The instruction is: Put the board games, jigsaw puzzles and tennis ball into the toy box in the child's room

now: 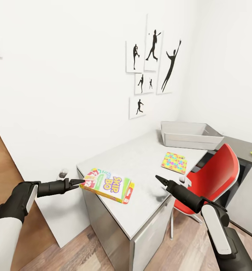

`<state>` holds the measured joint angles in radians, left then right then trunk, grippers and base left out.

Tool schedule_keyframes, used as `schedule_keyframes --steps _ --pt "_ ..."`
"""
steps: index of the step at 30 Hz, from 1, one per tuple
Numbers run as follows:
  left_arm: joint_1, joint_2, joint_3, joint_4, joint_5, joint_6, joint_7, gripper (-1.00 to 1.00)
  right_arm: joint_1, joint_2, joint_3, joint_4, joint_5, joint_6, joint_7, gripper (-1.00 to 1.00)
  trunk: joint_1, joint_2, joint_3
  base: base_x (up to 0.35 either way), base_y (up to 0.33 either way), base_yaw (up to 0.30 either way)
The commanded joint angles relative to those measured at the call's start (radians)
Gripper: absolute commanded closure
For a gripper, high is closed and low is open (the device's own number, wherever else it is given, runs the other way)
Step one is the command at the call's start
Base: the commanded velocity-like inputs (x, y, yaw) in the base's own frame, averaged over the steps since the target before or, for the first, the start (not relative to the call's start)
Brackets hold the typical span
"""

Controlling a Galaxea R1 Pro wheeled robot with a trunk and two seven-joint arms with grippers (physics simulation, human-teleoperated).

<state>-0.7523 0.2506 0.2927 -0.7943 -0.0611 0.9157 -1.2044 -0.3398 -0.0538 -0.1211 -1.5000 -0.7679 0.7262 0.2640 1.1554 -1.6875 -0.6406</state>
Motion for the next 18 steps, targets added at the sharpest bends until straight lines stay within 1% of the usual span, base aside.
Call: schedule_keyframes --steps 1,18 --pt "-0.001 -0.001 0.003 0.0 -0.007 0.009 -0.007 -1.0 -0.001 0.0 -0.002 0.0 0.001 0.006 0.004 -1.0 0.0 -0.001 -0.001 -0.003 -0.008 0.0" --pt "-0.001 -0.001 0.003 0.0 -0.006 0.009 -0.007 -1.0 -0.001 0.0 -0.002 0.0 0.001 0.006 0.004 -1.0 0.0 -0.001 -0.001 -0.001 -0.001 0.0"
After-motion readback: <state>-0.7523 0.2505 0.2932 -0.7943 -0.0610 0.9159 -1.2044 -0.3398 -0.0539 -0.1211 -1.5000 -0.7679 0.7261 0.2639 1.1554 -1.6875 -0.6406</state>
